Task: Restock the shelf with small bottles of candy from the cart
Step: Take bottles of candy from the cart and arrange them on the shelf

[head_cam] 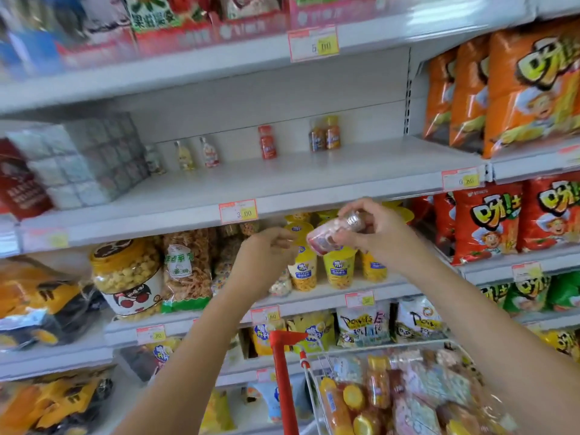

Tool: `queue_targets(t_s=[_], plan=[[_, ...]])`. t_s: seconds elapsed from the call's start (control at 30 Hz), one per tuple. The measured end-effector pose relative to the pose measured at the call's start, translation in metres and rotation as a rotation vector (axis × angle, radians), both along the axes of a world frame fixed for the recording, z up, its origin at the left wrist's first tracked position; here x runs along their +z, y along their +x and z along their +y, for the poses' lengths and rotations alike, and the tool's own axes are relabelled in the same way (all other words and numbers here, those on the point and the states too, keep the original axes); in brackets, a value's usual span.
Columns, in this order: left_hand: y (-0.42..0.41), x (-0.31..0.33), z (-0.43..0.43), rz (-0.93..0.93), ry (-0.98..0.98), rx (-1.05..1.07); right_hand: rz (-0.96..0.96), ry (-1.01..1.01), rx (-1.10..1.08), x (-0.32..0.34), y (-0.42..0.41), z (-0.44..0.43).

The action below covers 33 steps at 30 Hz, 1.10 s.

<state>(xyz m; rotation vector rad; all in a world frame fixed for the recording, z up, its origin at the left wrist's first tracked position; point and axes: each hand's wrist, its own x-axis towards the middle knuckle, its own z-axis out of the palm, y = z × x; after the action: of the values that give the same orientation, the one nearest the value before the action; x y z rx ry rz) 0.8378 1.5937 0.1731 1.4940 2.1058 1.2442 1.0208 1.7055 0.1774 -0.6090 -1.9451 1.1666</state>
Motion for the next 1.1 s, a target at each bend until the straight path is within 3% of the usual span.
queue_targets(t_s=[0.2, 0.33, 0.53, 0.63, 0.77, 0.87, 1.0, 1.1], plan=[[-0.022, 0.062, 0.010, 0.067, 0.138, -0.136, 0.106, 0.100, -0.005, 0.073, -0.056, 0.024], [-0.072, 0.080, 0.026, 0.147, 0.148, -0.063, 0.065, 0.174, 0.072, 0.107, -0.119, 0.038], [-0.117, 0.083, 0.047, 0.151, 0.162, -0.004, -0.065, 0.127, 0.150, 0.111, -0.166, 0.045], [-0.107, 0.071, 0.047, 0.096, 0.209, -0.041, -0.075, 0.047, 0.188, 0.098, -0.153, 0.040], [-0.078, 0.046, 0.033, -0.159, 0.227, -0.155, -0.051, -0.156, 0.256, 0.066, -0.110, 0.037], [-0.060, 0.016, 0.022, -0.189, 0.149, -0.213, -0.292, -0.225, 0.319, 0.032, -0.077, 0.042], [-0.042, -0.025, 0.014, -0.200, -0.090, -0.256, -0.828, -0.162, 0.386, -0.021, -0.058, 0.049], [-0.040, -0.046, 0.012, -0.262, -0.229, -0.272, -1.078, -0.089, 0.364, -0.067, -0.063, 0.055]])
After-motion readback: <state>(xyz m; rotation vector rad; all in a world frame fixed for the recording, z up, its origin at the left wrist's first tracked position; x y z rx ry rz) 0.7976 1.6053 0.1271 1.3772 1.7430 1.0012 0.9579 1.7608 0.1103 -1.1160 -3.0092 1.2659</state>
